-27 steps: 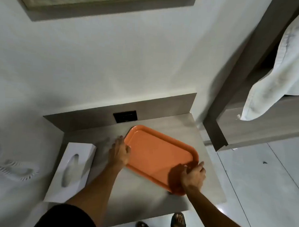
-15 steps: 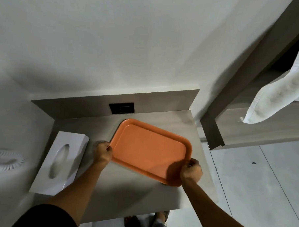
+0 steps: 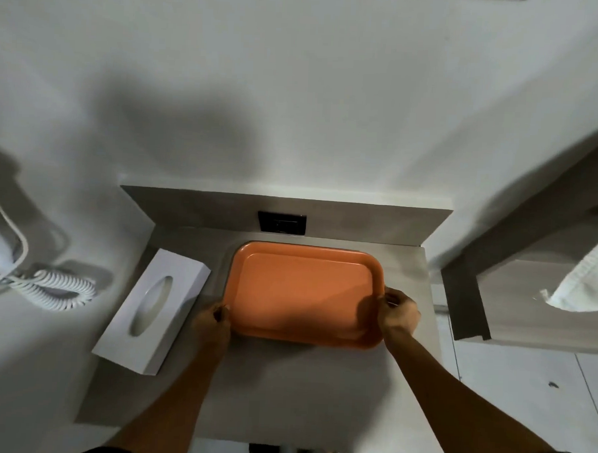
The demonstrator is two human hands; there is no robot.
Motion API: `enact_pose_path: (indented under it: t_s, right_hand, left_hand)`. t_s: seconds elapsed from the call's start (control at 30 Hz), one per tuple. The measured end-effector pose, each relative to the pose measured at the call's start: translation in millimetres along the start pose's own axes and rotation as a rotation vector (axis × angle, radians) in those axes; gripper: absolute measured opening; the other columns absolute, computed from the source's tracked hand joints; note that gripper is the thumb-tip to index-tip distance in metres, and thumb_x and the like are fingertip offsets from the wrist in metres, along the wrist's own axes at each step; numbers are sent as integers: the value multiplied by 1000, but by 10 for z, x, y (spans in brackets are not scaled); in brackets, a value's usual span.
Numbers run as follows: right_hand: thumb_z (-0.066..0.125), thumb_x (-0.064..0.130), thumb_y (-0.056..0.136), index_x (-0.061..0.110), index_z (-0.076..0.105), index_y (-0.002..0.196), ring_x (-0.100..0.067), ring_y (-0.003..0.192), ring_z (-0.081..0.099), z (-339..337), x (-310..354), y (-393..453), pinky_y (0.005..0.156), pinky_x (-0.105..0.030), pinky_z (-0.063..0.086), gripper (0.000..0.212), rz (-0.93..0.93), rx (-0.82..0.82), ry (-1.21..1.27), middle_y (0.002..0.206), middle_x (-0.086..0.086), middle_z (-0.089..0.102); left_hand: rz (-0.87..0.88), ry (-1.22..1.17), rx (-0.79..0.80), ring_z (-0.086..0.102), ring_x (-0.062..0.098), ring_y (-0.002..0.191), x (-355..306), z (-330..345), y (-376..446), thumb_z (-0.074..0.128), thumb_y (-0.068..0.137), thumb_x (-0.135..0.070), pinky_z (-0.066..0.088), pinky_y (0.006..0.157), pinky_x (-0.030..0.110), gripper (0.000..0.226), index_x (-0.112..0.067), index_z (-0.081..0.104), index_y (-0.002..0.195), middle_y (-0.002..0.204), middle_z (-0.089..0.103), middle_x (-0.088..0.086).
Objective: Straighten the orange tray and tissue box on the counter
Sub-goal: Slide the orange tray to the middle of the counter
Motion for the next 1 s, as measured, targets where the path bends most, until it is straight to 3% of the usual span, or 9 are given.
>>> enact_pose_path:
  t_s: [0.13,0.2,0.3,0.37,0.43,0.5,0.57,0.73,1.0]
  right_hand:
    - [70,2,104,4,81,130,-42,124,76,83,-13,39,116,-52,59,28,8,-10,39,127,-22,83]
    - [71,5,105,4,81,130,-42,124,76,85,-59,51,115,-51,59,27,22,-36,90,127,-22,83]
    - [70,14,109,5,67,147,-44,136,70,105,-99,-49,121,-53,54,39,-27,-27,163,144,-22,73]
    - [66,28,113,9,48,164,-43,152,53,149,-65,-263,129,-60,44,57,-251,8,-16,165,-21,54]
    - [55,43,114,15,35,173,-36,163,39,266,-108,-602,135,-60,31,68,-558,48,-322,177,-15,40]
    - [47,49,113,24,19,178,-26,171,26,464,-271,-971,139,-59,20,75,-802,171,-497,186,-4,24]
    - [44,53,113,27,7,179,-20,176,11,639,-490,-1261,141,-56,16,81,-921,270,-571,189,5,7]
    - [39,58,113,22,3,180,-20,176,-8,783,-789,-1507,138,-55,10,84,-918,237,-740,190,-1,-6]
    - [35,69,112,22,8,180,-31,176,3,818,-743,-1451,140,-62,15,87,-922,224,-849,189,-8,-2]
  left_hand:
    - [-5,-34,-51,63,30,83,69,-25,109,66,103,-9,49,80,40,22,5,77,90,83,69,20]
    - [18,-20,-89,64,29,83,73,-35,128,67,102,-12,56,83,48,22,2,76,88,83,69,18]
    - [86,134,-114,66,41,116,62,5,-33,63,104,-38,57,102,57,44,2,67,124,127,65,27]
    - [182,237,-71,52,39,142,83,77,-205,55,99,-56,50,115,59,72,-8,49,152,158,45,23]
    - [384,349,53,35,33,159,105,243,-376,53,98,-60,38,126,58,85,-15,31,166,175,26,15]
    - [626,485,168,15,33,168,183,441,-557,54,99,-60,24,133,55,89,-16,22,171,182,13,11]
    - [770,558,260,-1,27,171,296,578,-700,51,101,-63,9,138,48,89,-22,17,172,183,3,7]
    - [871,681,385,-8,21,171,453,726,-833,42,103,-69,-20,135,32,86,-29,9,172,183,-4,4]
    - [900,783,411,-5,25,171,367,768,-725,37,103,-70,-11,137,45,86,-27,11,172,183,-4,8]
Point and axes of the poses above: each hand's wrist, its own y-axis towards the middle knuckle, its own z-axis out of the palm, x = y × z, the point moved 9 cm from there along y, towards the middle knuckle
